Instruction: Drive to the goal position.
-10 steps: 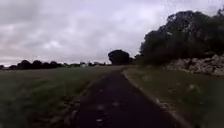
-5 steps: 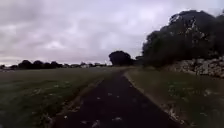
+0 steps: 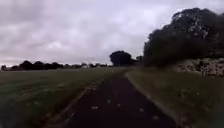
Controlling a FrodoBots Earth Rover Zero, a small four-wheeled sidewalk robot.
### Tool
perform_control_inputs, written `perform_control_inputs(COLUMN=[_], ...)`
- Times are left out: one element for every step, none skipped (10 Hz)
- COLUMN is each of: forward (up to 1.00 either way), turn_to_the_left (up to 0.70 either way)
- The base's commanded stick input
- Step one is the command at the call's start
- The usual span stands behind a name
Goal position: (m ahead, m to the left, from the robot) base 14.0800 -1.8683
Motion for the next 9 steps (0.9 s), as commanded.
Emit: perform_control_inputs(forward=[0.85,0.85,0.85,0.85,0.85,0.85,0.85,0.85,0.85], turn_to_the_left=[0.0,0.0,0.0,0.0,0.0,0.0,0.0,0.0,0.0])
